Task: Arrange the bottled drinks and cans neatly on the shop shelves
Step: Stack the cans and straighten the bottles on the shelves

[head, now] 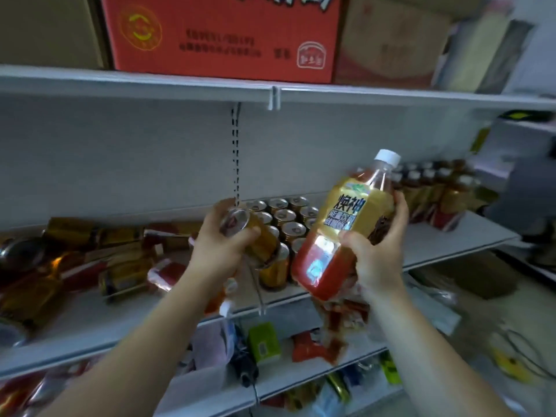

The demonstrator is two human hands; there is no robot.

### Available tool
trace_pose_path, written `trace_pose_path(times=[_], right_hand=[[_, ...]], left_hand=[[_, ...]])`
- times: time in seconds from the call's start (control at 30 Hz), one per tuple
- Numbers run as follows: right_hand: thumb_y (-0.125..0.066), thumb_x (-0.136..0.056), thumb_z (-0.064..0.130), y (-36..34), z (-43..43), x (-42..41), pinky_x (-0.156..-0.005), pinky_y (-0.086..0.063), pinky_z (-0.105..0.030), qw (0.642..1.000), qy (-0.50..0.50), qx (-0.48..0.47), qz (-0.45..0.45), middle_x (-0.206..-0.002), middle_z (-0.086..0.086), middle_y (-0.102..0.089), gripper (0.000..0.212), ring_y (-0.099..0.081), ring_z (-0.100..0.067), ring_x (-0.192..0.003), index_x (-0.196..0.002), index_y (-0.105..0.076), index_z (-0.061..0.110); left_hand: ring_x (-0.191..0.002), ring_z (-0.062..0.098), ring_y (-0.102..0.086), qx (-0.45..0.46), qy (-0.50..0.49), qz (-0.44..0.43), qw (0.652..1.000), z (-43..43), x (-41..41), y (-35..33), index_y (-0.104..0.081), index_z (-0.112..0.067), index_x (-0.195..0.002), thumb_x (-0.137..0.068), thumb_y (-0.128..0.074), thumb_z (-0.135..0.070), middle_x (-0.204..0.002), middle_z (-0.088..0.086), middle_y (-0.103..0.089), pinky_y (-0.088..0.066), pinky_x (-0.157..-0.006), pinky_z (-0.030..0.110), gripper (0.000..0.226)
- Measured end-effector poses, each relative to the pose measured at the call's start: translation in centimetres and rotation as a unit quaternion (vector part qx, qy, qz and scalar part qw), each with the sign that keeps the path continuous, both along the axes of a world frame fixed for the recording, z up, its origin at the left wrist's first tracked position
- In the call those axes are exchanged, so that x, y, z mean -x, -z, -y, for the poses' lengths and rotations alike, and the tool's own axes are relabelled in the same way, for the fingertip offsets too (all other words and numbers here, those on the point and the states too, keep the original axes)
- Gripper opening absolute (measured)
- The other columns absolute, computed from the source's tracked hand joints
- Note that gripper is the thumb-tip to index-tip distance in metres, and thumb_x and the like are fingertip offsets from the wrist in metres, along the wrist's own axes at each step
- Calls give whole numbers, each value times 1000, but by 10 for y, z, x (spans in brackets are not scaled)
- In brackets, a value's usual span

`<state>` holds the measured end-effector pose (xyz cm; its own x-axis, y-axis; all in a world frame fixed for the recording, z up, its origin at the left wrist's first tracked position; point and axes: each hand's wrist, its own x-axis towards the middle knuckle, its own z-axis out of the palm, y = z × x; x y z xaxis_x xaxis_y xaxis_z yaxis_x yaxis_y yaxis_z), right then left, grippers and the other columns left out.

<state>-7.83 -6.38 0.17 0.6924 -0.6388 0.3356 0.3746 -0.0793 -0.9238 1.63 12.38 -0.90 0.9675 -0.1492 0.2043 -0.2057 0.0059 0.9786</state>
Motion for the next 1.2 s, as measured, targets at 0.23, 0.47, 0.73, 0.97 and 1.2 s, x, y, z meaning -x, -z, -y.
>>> trace_pose_path(times=[0.23,0.47,0.73,0.97,1.2], right_hand=[[-69,-67,25,19,110,34,-78,-58,-38,997,38,-56,28,-134,0,-45,99,-61,-19,-108,-147,-15,42],[-83,-68,18,27,188,30,-101,-30,-29,981,47,176,-72,-136,15,-25,114,-27,3,-121,-151,-6,36],[-86,-67,21,66,221,-41,-102,-25,-26,956,1,265,-128,-143,9,-23,115,-20,9,-116,-151,-10,33],[-89,-63,27,99,225,-106,-104,-24,-25,939,-51,319,-118,-151,-7,-21,112,-21,1,-127,-149,-18,23],[-90,-61,30,104,225,-154,-101,-24,-24,941,-123,292,-122,-148,-3,-21,112,-18,2,-120,-148,-20,21]], left_hand=[[-114,11,-52,-33,26,-3,999,129,27,12,-48,-29,-133,-83,-70,-24,-128,-5,-53,-46,-93,31,56],[-122,23,-51,-60,-26,-37,997,179,17,11,-44,-31,-138,-91,-58,-36,-140,1,-49,-45,-100,48,49],[-98,20,-62,-126,-59,-33,990,195,-46,2,-49,-30,-129,-87,-65,-33,-124,-2,-53,-56,-73,36,45],[-72,23,-66,-198,-140,1,970,177,-113,8,-56,-16,-88,-59,-83,-33,-82,6,-65,-56,-60,38,43],[-84,17,-63,-235,-217,-30,947,164,-128,24,-58,-19,-111,-70,-81,-33,-93,-3,-65,-44,-59,23,49]])
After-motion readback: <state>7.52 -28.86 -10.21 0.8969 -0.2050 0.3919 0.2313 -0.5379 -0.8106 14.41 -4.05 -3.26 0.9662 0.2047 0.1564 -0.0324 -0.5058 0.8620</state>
